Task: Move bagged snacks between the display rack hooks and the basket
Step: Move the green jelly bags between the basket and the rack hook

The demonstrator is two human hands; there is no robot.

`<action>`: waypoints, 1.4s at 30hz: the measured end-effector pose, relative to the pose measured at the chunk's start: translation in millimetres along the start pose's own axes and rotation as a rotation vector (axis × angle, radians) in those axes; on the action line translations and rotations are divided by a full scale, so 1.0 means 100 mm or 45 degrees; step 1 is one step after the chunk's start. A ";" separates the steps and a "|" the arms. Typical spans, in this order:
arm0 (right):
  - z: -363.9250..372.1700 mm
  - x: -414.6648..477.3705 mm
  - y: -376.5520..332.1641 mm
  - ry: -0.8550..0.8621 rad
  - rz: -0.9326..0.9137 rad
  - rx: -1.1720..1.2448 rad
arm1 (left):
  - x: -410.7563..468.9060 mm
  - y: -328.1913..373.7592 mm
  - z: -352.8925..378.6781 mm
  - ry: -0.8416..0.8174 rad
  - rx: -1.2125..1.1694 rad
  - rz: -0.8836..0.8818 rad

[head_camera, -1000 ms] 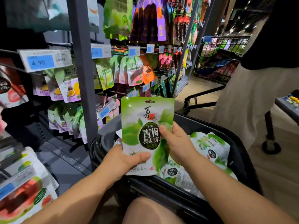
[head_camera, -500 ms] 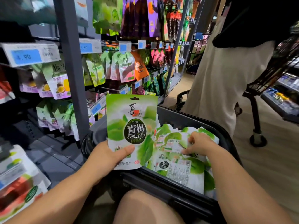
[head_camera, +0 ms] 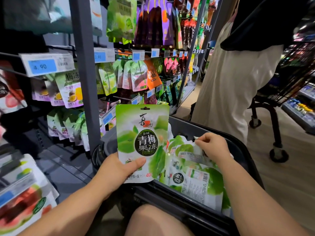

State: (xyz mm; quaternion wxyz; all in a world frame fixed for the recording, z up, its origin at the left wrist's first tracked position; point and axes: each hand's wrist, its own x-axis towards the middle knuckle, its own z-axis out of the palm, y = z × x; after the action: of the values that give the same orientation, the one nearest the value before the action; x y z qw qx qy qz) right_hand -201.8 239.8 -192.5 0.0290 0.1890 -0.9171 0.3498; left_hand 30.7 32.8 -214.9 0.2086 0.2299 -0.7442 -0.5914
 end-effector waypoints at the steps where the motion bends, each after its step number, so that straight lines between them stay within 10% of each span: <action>1: 0.02 -0.03 -0.07 0.031 -0.019 0.090 | 0.00 0.00 0.00 0.007 -0.017 0.002; 9: 0.59 -0.06 -0.50 -0.137 -0.185 0.134 | -0.03 0.05 -0.03 0.057 -0.114 0.016; 21: 0.28 0.09 -0.06 -0.570 -0.262 -0.598 | -0.01 0.04 -0.10 0.041 -0.257 -0.032; 28: 0.13 0.13 0.19 -0.742 -0.108 -0.300 | -0.02 0.03 -0.11 0.030 -0.201 -0.037; 42: 0.34 0.06 0.05 -0.397 -0.361 -0.689 | -0.01 0.04 -0.09 -0.002 -0.211 -0.023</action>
State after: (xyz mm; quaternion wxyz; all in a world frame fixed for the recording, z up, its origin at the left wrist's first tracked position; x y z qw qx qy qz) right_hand -206.6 219.5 -220.5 -0.0140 0.3510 -0.9347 0.0532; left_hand 36.9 27.1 -209.0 0.2210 0.2178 -0.6907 -0.6531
